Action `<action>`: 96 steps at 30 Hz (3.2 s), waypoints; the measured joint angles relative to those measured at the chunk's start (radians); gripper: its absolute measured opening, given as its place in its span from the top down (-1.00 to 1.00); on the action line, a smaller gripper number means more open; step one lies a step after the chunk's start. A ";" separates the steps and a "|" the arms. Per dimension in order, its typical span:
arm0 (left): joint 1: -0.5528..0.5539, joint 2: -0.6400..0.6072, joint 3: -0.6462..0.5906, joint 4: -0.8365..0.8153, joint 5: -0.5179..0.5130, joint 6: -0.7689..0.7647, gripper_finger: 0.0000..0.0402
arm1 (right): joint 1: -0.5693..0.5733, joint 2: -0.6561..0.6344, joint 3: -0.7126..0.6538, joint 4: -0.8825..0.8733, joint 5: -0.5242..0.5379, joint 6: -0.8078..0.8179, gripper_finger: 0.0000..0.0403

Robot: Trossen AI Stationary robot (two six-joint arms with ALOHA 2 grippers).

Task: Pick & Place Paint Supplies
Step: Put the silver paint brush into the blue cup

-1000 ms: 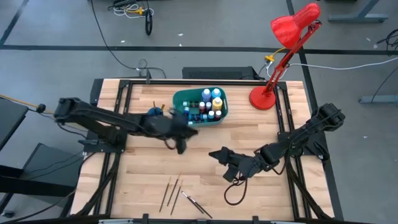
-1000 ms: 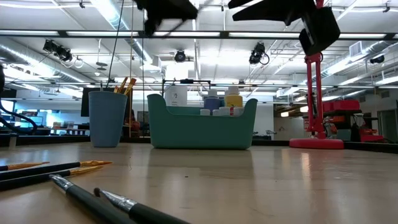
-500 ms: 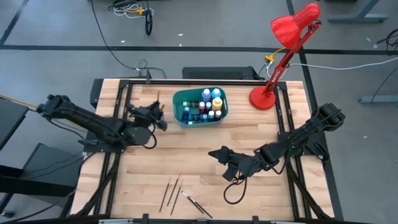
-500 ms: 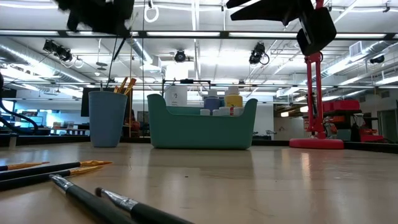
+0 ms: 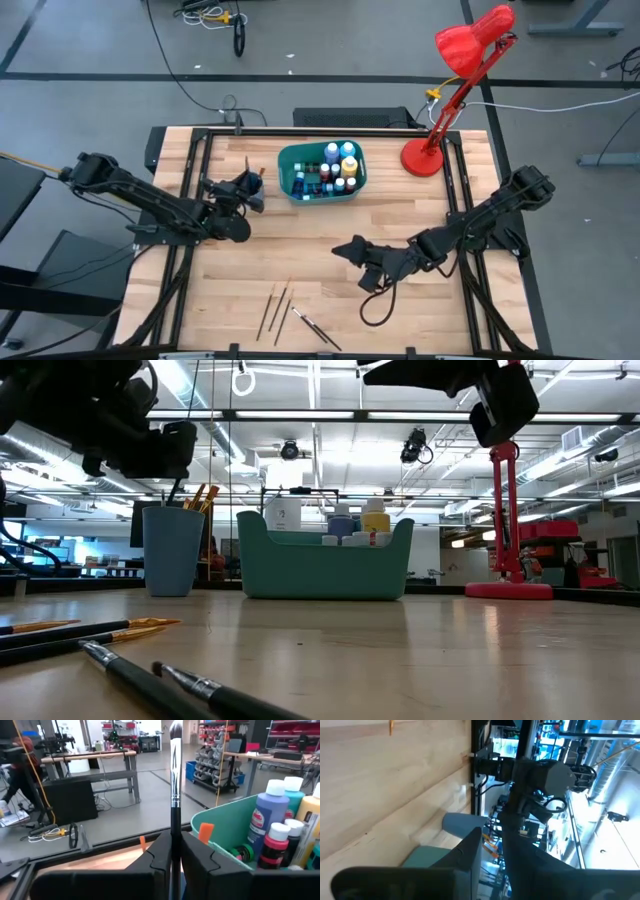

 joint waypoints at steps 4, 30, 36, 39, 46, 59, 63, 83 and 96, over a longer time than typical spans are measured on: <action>0.000 0.000 0.001 0.005 -0.002 -0.002 0.79 | -0.003 0.000 0.000 0.002 0.001 0.000 0.60; 0.115 0.000 0.002 0.006 0.268 0.248 0.67 | -0.003 0.000 0.000 0.003 -0.013 0.003 0.60; 0.133 0.000 0.002 0.005 0.265 0.225 0.72 | -0.003 0.000 0.000 0.003 -0.017 0.003 0.60; 0.133 0.000 0.002 0.011 0.250 0.245 0.71 | -0.003 0.000 0.000 0.003 -0.017 0.003 0.60; 0.115 -0.024 0.062 0.149 0.247 0.523 0.69 | -0.003 0.000 0.000 0.010 -0.016 0.003 0.60; -0.043 -0.026 0.369 0.164 0.654 0.717 0.72 | -0.005 0.000 0.000 0.336 -0.118 0.175 0.60; -0.081 -0.013 0.367 0.166 0.915 0.675 0.74 | -0.008 0.000 0.000 0.381 -0.246 0.320 0.60; -0.165 0.544 0.361 0.411 1.444 0.636 0.37 | -0.038 0.000 0.000 0.405 -0.224 0.402 0.60; -0.260 0.704 0.371 0.425 1.480 0.668 0.29 | -0.073 0.000 0.000 0.382 -0.226 0.496 0.60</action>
